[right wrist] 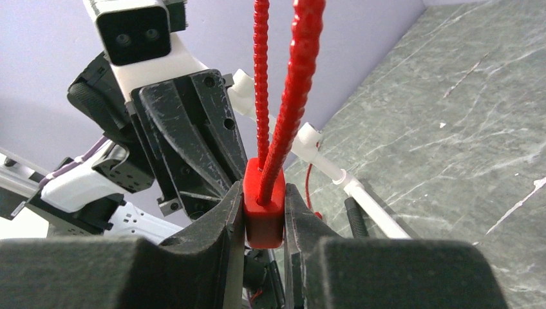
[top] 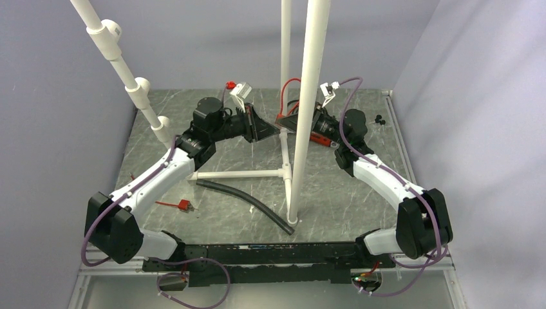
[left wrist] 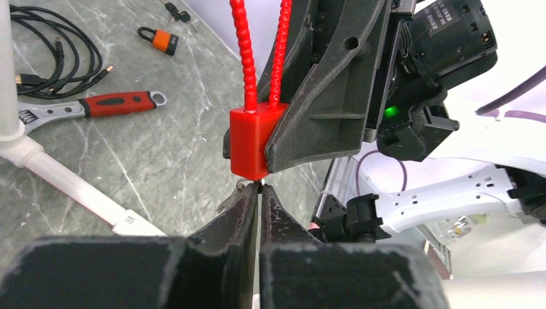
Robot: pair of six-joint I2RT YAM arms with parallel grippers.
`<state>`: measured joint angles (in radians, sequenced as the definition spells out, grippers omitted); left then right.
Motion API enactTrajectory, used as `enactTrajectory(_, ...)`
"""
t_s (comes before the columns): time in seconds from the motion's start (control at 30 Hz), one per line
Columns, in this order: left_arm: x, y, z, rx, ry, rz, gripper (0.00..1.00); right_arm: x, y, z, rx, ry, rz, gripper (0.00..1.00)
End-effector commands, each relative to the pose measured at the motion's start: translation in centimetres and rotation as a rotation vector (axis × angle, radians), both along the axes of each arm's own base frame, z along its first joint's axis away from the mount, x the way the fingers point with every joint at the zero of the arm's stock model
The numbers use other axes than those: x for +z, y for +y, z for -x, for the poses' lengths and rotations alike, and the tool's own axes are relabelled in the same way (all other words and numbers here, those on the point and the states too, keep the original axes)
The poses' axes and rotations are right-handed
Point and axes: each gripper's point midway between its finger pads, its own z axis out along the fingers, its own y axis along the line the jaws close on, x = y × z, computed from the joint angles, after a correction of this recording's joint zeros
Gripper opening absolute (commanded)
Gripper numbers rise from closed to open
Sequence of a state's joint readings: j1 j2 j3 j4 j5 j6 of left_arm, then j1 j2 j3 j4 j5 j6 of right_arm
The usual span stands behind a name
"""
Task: Lock with the key
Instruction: Lock the lock.
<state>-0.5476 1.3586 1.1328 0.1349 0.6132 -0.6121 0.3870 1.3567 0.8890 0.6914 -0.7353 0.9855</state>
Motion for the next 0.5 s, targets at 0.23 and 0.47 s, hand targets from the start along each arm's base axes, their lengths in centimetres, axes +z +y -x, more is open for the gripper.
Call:
enactTrajectory(0.23, 0.3, 0.4, -0.3, -0.045, 0.094, 0.118, 0.00, 4.2, -0.2, 3.1, 0.098, -0.159, -0.102, 0.00)
enactTrajectory(0.47, 0.1, 0.0, 0.5, -0.140, 0.164, 0.171, 0.00, 5.5, -0.1, 4.9, 0.184, -0.255, -0.136, 0.00)
